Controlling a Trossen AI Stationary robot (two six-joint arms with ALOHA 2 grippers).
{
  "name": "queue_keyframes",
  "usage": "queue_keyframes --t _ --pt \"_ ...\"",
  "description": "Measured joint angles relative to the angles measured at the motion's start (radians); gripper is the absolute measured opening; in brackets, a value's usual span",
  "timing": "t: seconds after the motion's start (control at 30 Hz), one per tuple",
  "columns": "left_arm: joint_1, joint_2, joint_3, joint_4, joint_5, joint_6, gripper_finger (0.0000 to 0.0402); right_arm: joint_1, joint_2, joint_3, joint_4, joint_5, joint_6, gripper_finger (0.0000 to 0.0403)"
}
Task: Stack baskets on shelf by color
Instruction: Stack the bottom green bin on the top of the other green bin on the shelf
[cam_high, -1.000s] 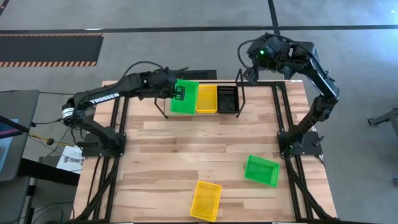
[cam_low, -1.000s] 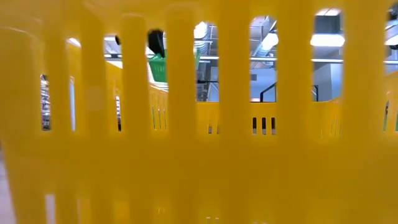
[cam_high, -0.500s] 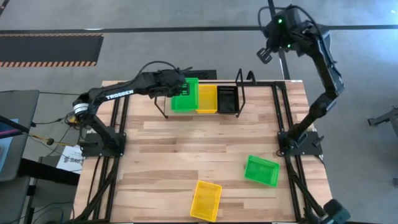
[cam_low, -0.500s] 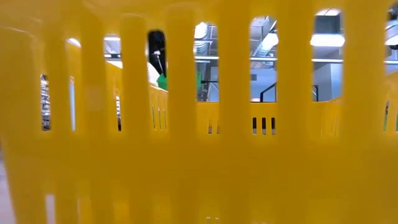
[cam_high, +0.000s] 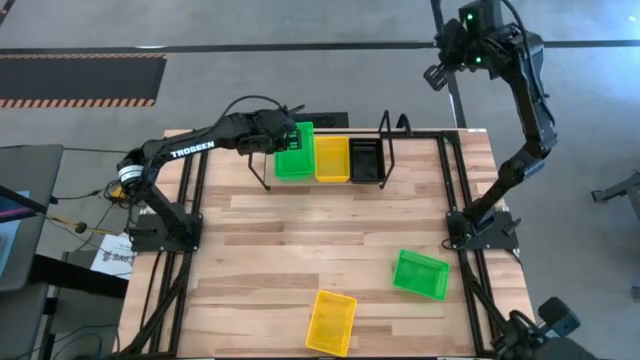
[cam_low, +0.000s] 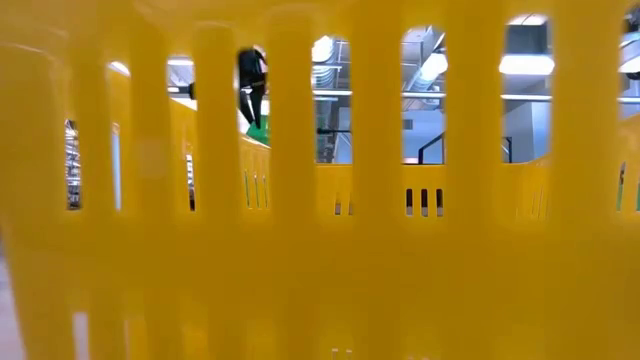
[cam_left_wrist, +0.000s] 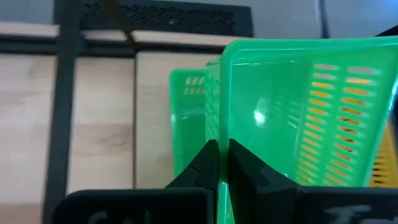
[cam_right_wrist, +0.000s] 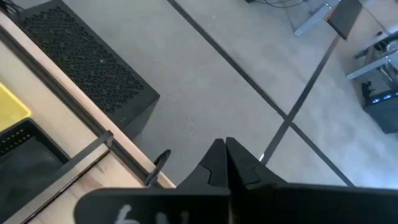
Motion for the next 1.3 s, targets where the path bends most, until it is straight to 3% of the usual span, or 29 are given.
queue_keyframes --t 0.23,0.7,1.3 --pt "0.008 0.0 0.0 -0.056 0.006 -0.017 0.0 -0.039 0.0 0.0 0.003 -0.083 -0.009 0.0" --pt "0.016 0.011 0.0 -0.056 0.062 -0.019 0.0 -0.04 0.0 0.0 0.002 -0.087 -0.011 0.0" --pt "0.044 0.011 0.0 -0.054 0.11 0.147 0.0 -0.039 0.001 0.0 -0.006 -0.091 -0.005 0.0"
